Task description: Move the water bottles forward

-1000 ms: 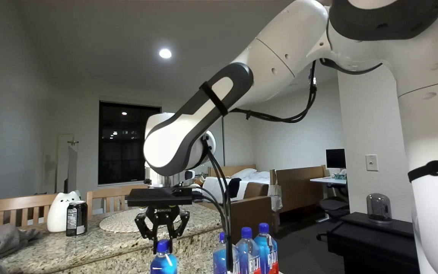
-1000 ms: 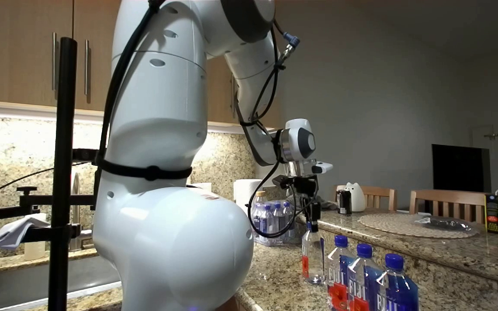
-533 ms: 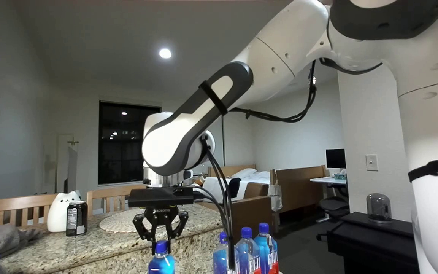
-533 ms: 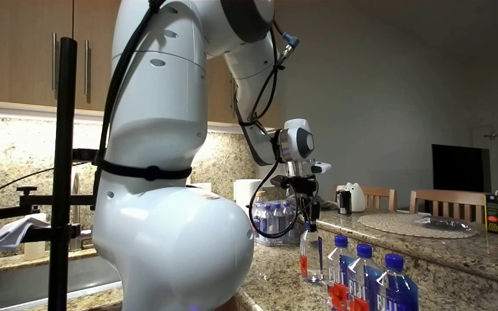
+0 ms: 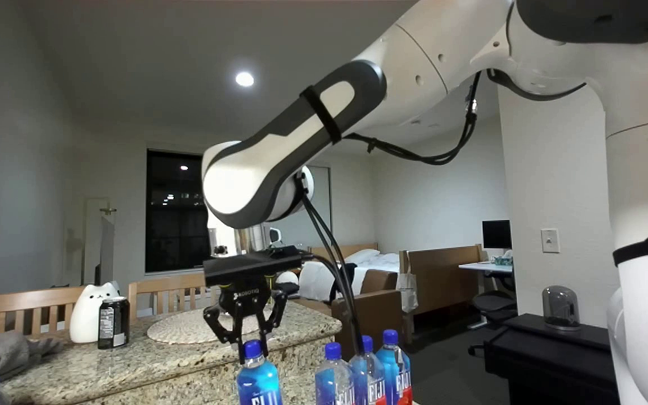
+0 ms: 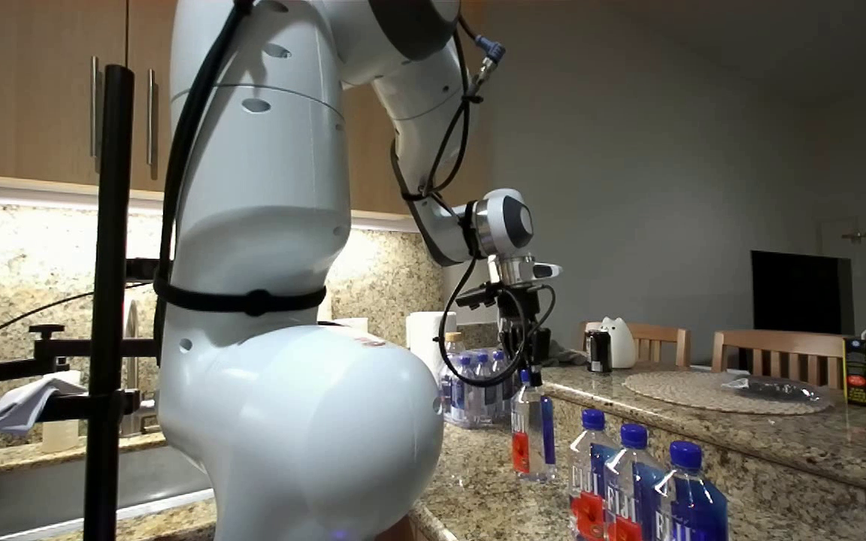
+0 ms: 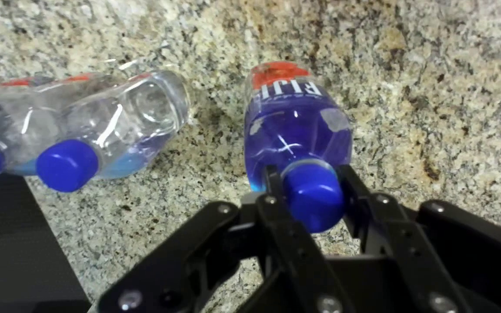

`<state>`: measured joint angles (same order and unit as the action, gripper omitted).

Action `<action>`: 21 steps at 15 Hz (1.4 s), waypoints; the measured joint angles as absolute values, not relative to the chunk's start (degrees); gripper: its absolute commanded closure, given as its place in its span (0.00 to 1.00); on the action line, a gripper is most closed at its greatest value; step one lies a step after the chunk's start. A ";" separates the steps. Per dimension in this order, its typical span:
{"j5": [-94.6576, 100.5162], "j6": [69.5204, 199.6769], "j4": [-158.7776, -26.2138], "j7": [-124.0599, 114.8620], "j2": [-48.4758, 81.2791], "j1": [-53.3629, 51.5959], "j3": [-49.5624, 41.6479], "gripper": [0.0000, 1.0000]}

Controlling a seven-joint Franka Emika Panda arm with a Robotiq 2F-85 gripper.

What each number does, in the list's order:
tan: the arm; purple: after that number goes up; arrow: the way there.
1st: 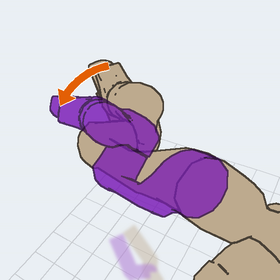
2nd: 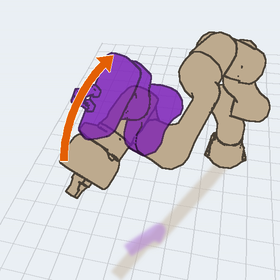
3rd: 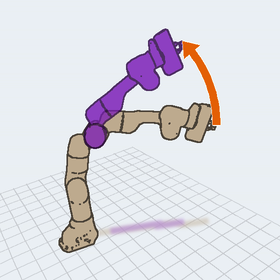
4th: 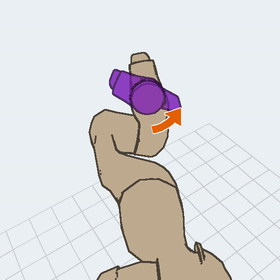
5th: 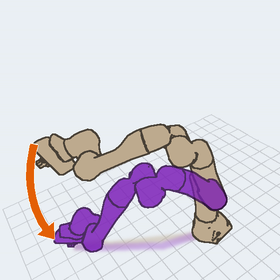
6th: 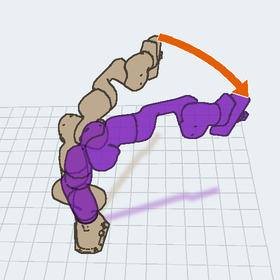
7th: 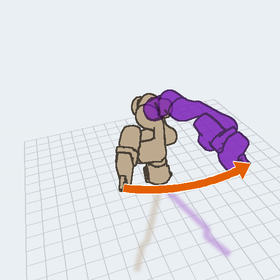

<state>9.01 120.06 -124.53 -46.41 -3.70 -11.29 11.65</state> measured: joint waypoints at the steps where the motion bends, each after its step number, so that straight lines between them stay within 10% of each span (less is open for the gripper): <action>1: 9.84 118.41 -124.20 -44.74 -4.57 -11.34 11.72 0.85; 5: 11.71 117.85 -124.17 -37.86 -6.77 -11.33 11.73 0.85; 6: 11.71 118.75 -124.18 -36.15 -6.91 -11.34 11.81 0.65; 9: 11.66 118.94 -124.18 -35.95 -6.20 -11.33 11.94 0.65; 10: 11.66 118.94 -124.18 -35.95 -5.90 -11.30 11.94 0.86; 21: 10.26 120.60 -125.18 -39.09 -2.59 -10.60 10.64 0.86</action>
<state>10.26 120.60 -125.18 -39.09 -2.59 -10.60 10.64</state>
